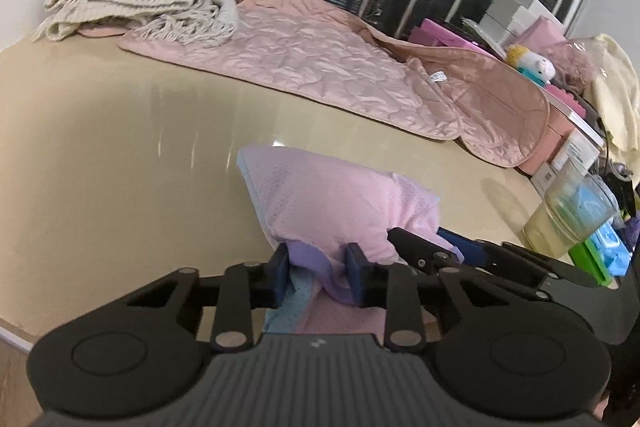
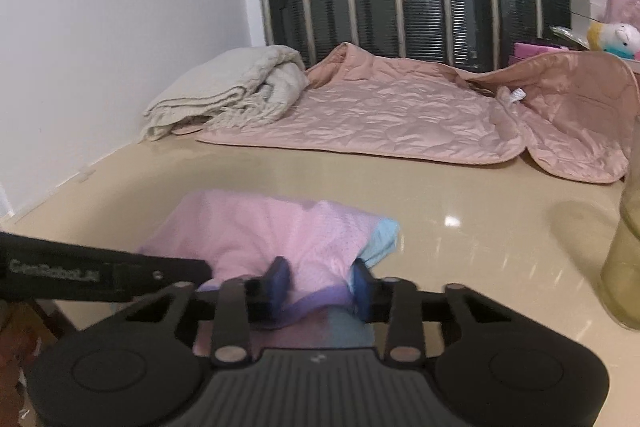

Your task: Fold clothes

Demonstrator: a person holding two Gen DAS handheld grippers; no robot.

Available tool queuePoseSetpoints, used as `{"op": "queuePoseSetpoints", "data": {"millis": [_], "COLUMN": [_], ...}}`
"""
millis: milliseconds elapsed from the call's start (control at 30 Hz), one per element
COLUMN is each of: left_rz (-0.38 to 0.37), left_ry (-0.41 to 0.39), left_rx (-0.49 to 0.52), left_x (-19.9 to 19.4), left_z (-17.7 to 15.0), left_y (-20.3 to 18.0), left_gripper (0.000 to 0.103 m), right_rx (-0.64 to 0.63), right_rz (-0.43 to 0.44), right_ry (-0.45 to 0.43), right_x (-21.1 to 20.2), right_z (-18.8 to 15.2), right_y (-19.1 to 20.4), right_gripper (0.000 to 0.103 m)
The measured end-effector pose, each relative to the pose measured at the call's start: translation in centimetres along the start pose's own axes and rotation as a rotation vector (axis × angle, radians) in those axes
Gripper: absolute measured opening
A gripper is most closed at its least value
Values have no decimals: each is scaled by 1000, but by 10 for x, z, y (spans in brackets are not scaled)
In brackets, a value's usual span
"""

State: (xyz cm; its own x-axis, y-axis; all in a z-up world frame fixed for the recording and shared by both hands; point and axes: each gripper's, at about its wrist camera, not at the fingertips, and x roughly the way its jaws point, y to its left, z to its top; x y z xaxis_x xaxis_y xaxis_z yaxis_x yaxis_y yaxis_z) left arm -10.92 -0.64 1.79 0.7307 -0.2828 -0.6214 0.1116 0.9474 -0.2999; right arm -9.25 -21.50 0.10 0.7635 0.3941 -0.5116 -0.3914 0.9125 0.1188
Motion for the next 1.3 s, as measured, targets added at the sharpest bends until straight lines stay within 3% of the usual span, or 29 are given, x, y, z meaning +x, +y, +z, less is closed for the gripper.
{"op": "queuePoseSetpoints", "data": {"millis": [67, 233, 333, 533, 733, 1000, 1133, 1300], "left_rz": [-1, 7, -13, -48, -97, -110, -112, -127], "left_ry": [-14, -72, -87, -167, -257, -301, -271, -225], "left_rx": [13, 60, 67, 125, 166, 201, 187, 139], "left_x": [-1, 0, 0, 0, 14, 76, 133, 214], "left_z": [-1, 3, 15, 52, 113, 218, 252, 266], "left_y": [-3, -9, -12, -26, -44, -61, -59, -38], "left_gripper": [17, 8, 6, 5, 5, 6, 6, 6], "right_rx": [-6, -11, 24, -19, -73, -28, 40, 79], "right_rz": [6, -21, -41, -87, -157, -238, -243, -233], "right_ry": [1, -5, -36, -109, -213, -290, -260, -167], "right_x": [-1, -3, -8, -11, -4, 53, 107, 183], "right_z": [0, 5, 17, 49, 114, 209, 239, 244], "right_y": [3, 8, 3, 1, -7, -45, -79, -121], "right_gripper": [16, 10, 9, 8, 8, 8, 8, 8]}}
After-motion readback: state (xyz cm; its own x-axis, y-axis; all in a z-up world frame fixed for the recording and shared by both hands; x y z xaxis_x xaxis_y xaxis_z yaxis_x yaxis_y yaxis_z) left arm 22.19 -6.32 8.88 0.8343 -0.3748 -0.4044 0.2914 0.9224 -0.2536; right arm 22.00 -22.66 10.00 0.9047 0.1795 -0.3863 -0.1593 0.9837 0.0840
